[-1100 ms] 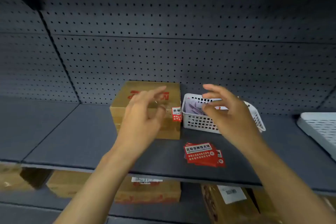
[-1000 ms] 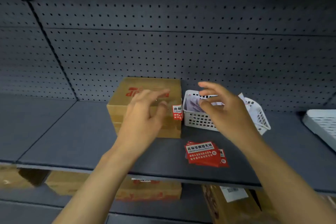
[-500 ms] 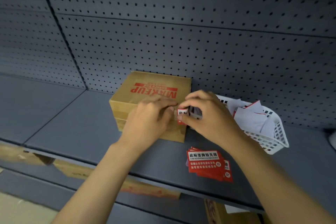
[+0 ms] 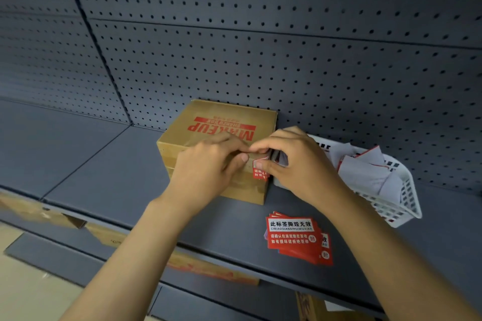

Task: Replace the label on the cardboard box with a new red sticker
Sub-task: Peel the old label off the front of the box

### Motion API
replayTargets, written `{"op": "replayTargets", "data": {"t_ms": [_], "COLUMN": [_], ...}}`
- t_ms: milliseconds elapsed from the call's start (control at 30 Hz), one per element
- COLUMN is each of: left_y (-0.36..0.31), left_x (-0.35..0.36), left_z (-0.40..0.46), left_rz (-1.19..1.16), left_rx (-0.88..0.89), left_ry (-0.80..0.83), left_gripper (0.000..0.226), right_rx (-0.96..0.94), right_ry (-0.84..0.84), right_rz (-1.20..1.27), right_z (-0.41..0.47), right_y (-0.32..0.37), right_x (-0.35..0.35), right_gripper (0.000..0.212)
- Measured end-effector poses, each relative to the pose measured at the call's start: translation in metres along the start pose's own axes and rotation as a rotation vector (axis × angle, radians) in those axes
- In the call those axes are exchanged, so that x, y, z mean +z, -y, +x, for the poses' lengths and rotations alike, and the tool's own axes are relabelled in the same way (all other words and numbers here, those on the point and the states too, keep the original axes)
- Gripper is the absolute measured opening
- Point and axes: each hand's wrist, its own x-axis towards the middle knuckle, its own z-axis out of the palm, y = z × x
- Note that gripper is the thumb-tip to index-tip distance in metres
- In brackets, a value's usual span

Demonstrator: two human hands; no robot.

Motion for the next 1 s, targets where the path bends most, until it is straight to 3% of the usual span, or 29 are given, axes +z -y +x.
{"op": "replayTargets", "data": {"t_ms": [67, 200, 400, 600, 667, 733, 867, 1000], "left_y": [0.001, 0.003, 0.005, 0.009, 0.009, 0.008, 0.006, 0.005], "left_x": [0.001, 0.001, -0.002, -0.002, -0.002, -0.001, -0.001, -0.002], "left_z": [0.001, 0.001, 0.004, 0.004, 0.004, 0.004, 0.004, 0.002], "left_rz": [0.007, -0.02, -0.045, -0.058, -0.061, -0.059, -0.054, -0.052], "left_rx": [-0.002, -0.023, -0.03, -0.021, -0.023, -0.029, -0.041, -0.046], "left_ry": [-0.004, 0.008, 0.032, 0.04, 0.04, 0.036, 0.039, 0.031], "left_gripper": [0.02, 0.021, 0.023, 0.024, 0.024, 0.023, 0.022, 0.022], "right_rx": [-0.03, -0.128, -0.196, -0.189, -0.104, 0.023, 0.293, 0.348], "right_ry": [0.007, -0.054, -0.017, -0.105, -0.204, -0.274, -0.067, -0.098], "right_rz": [-0.034, -0.177, -0.133, -0.106, 0.019, -0.001, -0.32, -0.293], "right_z": [0.001, 0.003, 0.004, -0.008, -0.014, -0.022, -0.026, -0.022], "right_y": [0.002, 0.004, -0.002, -0.008, -0.003, 0.008, 0.028, 0.031], "right_x": [-0.001, -0.004, -0.005, -0.005, -0.011, -0.014, 0.007, 0.023], "right_gripper": [0.034, 0.003, 0.008, 0.009, 0.015, 0.034, 0.067, 0.052]}}
